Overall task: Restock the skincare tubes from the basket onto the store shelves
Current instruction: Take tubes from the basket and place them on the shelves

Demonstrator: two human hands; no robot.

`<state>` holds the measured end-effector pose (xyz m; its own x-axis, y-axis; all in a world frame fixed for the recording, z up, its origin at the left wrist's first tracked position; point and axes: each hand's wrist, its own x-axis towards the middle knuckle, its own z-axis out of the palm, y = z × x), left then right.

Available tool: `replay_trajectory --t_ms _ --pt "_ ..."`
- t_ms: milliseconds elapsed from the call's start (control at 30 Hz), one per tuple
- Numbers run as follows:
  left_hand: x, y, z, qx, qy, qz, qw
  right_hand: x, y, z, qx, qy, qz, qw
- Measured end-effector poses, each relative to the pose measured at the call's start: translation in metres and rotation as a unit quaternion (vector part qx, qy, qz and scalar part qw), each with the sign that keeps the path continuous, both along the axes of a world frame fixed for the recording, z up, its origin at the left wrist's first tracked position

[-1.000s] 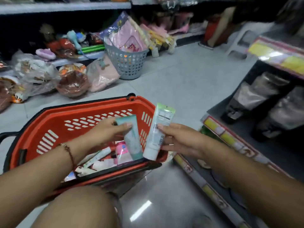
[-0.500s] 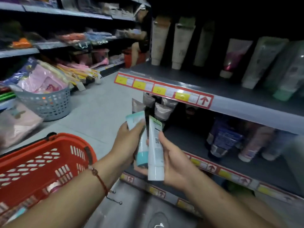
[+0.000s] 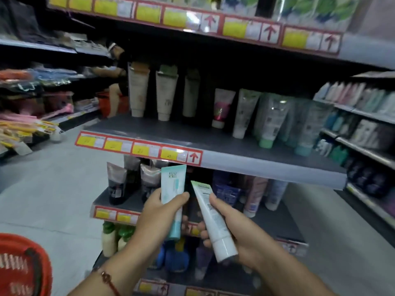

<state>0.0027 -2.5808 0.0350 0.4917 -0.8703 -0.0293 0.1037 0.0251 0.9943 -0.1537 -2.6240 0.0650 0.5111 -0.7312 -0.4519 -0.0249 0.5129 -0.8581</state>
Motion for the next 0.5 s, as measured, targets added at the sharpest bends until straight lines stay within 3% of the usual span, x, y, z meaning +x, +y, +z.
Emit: replay_trajectory --t_ms 200,367,400,500 --pt "-0.007 -0.021 0.067 -0.080 0.000 -0.063 0.995 -0.029 -0.036 0.095 -0.209 0.023 -0.096 0.973" --pt "0.001 -0.028 0.069 -0.087 0.034 -0.055 0.994 -0.013 -0.104 0.132 -0.449 0.101 -0.194 0.866" --pt "0.002 -0.029 0.064 -0.082 0.043 -0.051 0.994 -0.007 -0.119 0.131 -0.462 0.115 -0.204 0.855" --pt "0.005 -0.030 0.051 -0.059 0.043 -0.053 0.996 0.012 -0.158 0.118 -0.422 0.113 -0.232 0.869"
